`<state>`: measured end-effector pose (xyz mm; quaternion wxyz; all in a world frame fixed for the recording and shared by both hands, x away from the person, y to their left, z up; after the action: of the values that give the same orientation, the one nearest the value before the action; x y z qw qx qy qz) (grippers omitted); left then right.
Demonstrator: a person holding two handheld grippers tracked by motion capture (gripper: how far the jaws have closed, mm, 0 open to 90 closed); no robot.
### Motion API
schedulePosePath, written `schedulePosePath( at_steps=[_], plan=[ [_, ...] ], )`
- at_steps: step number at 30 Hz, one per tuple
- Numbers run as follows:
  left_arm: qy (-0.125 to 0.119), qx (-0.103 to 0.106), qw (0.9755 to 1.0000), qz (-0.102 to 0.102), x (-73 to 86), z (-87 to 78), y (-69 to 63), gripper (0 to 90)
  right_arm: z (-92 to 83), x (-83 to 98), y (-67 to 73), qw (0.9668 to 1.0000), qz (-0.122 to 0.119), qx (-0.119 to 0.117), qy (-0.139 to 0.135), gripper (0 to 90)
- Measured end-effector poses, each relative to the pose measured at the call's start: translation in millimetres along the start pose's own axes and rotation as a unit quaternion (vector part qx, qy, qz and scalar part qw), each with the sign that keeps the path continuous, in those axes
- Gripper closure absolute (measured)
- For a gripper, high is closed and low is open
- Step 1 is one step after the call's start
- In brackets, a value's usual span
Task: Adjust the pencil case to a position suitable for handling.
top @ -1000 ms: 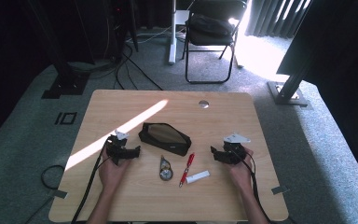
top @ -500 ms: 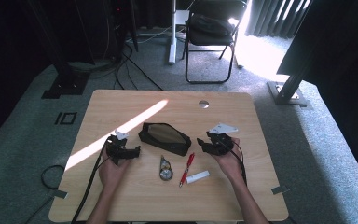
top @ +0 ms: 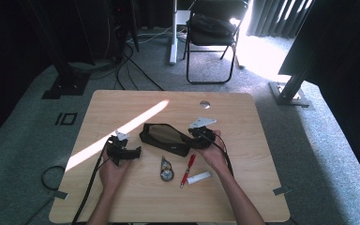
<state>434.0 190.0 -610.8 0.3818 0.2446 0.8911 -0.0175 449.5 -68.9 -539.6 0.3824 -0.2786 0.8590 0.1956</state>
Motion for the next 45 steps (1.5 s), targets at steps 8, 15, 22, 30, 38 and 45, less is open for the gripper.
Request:
schedulePosePath(
  at_steps=[8, 15, 22, 30, 38, 45],
  plan=[
    [-0.001, 0.000, 1.0000, 0.000, -0.1, 0.1, 0.0, 8.9, 22.5, 2.3, -3.1, 0.9993, -0.016, 0.014, 0.031, 70.7],
    [0.000, 0.000, 1.0000, 0.001, 0.0, 0.0, 0.1, 8.9, 14.7, -1.4, -23.7, 0.9988, -0.006, 0.046, 0.017, 73.4],
    [-0.001, 0.000, 1.0000, -0.001, -0.1, 0.1, -0.1, 8.9, -11.3, 10.5, -55.2, 0.9976, 0.016, 0.067, 0.007, 73.5],
    [0.000, 0.001, 1.0000, 0.001, 0.1, -0.1, 0.1, 8.9, -45.4, 39.6, -78.6, 0.9946, 0.032, 0.098, -0.002, 73.3],
    [0.000, 0.001, 1.0000, 0.001, 0.1, 0.0, 0.0, 8.9, -75.0, 69.8, -85.7, 0.9919, 0.056, 0.113, -0.015, 71.9],
    [0.000, 0.001, 1.0000, 0.001, 0.1, 0.0, 0.0, 8.9, -82.2, 78.7, -81.5, 0.9920, 0.063, 0.107, -0.022, 69.2]
  ],
)
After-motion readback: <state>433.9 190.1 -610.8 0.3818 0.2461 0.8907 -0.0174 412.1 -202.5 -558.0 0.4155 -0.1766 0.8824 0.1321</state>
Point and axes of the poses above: each handheld gripper's, and its own axes: z roughly forward along the jaws, x roughly out of its underside, y roughly to its left, the point moved 8 cm from there along z, roughly forward along the jaws, and after that the axes turned 11 degrees about z, right-handed, at the moved point
